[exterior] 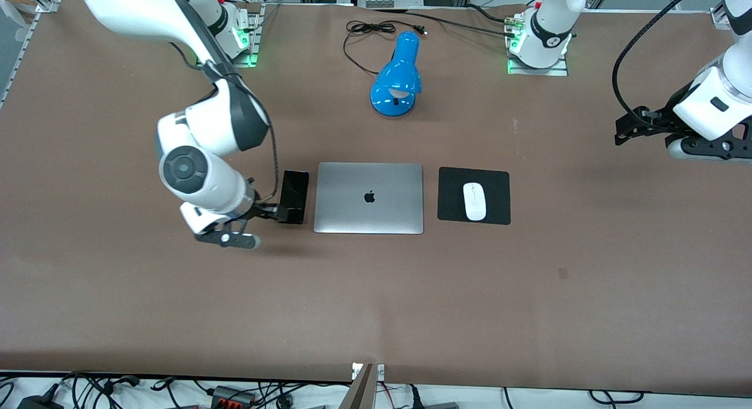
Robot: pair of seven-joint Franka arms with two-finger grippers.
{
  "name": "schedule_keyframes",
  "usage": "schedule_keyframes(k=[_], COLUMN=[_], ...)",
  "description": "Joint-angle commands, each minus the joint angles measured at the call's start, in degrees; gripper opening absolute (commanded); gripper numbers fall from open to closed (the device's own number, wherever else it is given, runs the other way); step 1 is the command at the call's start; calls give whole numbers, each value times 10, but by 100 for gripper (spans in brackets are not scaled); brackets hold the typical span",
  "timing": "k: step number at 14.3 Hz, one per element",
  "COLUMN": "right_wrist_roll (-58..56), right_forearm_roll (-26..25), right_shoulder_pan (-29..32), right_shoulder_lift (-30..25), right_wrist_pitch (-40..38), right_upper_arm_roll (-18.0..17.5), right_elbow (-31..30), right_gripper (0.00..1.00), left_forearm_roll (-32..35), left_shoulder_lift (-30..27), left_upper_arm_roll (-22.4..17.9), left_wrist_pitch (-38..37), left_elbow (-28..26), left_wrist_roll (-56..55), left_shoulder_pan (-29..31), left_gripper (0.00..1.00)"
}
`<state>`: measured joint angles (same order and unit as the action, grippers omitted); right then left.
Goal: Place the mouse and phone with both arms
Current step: 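Carry the black phone beside the laptop with the right gripper, then open the right gripper and draw it back from the phone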
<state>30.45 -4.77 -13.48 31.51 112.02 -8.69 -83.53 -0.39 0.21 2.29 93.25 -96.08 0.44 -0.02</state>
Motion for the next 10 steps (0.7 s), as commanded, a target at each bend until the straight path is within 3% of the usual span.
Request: schedule_keyframes(k=[1,6,10], right_wrist_roll=[-38,-64,-177], right_forearm_roll=[-14,-14,-6], right_shoulder_pan=[22,62,132], right_shoulder_lift=[-8,-64,-98], right_wrist_pitch=[-38,-79,-112], right_upper_arm_roll=[-4,-2,-5], right_elbow=[35,37,59], right_gripper=[100,100,100], left_forearm_roll=[19,21,21], left_shoulder_lift=[7,8,8], left_upper_arm_roll=[3,3,3], left_wrist_pitch=[-12,-17,-26], left_elbow=[20,26,27], left_wrist_roll=[12,8,5], left_shoulder_pan=[1,1,0], left_gripper=[100,100,100])
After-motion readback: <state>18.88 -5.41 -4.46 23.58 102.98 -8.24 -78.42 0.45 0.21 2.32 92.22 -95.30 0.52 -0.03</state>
